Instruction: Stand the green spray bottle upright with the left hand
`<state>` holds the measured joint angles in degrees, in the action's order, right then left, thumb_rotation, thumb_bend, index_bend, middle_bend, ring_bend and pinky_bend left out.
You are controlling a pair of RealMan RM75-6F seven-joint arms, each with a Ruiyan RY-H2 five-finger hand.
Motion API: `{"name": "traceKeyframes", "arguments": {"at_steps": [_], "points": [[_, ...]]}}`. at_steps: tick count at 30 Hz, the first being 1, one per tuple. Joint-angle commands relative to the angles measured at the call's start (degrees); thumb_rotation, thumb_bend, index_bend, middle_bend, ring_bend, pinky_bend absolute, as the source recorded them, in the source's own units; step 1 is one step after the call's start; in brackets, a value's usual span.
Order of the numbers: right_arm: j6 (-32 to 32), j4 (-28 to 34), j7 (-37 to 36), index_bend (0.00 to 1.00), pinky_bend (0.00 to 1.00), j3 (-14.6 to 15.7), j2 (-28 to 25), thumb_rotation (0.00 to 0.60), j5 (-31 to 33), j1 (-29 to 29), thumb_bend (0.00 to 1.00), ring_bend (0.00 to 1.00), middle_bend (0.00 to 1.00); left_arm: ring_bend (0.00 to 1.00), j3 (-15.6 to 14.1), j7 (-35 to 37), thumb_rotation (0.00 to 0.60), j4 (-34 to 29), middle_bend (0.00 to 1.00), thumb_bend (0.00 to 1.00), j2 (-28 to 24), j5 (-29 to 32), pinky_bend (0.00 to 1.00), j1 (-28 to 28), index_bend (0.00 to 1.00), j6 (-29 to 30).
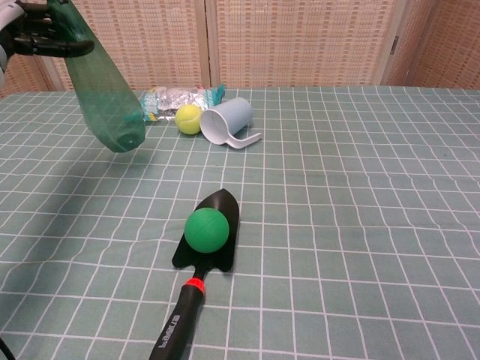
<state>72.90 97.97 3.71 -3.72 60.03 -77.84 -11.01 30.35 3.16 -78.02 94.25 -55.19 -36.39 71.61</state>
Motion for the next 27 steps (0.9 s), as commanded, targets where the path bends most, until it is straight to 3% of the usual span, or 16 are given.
{"name": "traceKeyframes", "arguments": {"at_steps": [1,9,16,19,25,27], "points": [[-0.14,0.11,0.22,0.04,0.00,-0.13,0.06,0.600,0.42,-0.03,0.00,0.00,0.00,0.16,-3.75,3.73,0.600,6.98,0.40,0.36,3.31,-3.78,0.00,-0.31,0.61,0.19],[-0.36,0.21,0.80,0.04,0.00,0.01,0.12,0.600,0.28,-0.13,0.00,0.00,0.00,0.16,-3.96,5.76,0.600,11.04,0.40,0.36,4.97,-2.96,0.00,-0.57,0.61,-2.38],[-0.85,0.31,0.63,0.04,0.00,0.01,0.05,0.600,0.50,-0.28,0.00,0.00,0.00,0.15,-3.52,5.57,0.600,10.97,0.39,0.35,4.98,-2.80,0.00,-0.89,0.57,-3.04],[-0.98,0.36,0.58,0.04,0.00,-0.04,0.00,0.600,0.59,-0.35,0.00,0.00,0.00,0.13,-3.61,5.60,0.600,10.22,0.35,0.31,4.70,-2.70,0.00,-0.64,0.44,-3.32],[-1.15,0.43,0.42,0.04,0.00,-0.04,-0.02,0.600,0.45,-0.49,0.00,0.00,0.00,0.07,-3.73,5.59,0.600,8.54,0.26,0.25,3.69,-2.35,0.00,-0.26,0.05,-4.49],[-1.11,0.45,0.38,0.04,0.00,-0.03,-0.01,0.600,0.39,-0.47,0.00,0.00,0.00,0.04,-3.53,5.69,0.600,7.99,0.21,0.22,3.26,-2.05,0.00,-0.23,0.00,-4.97]]}}
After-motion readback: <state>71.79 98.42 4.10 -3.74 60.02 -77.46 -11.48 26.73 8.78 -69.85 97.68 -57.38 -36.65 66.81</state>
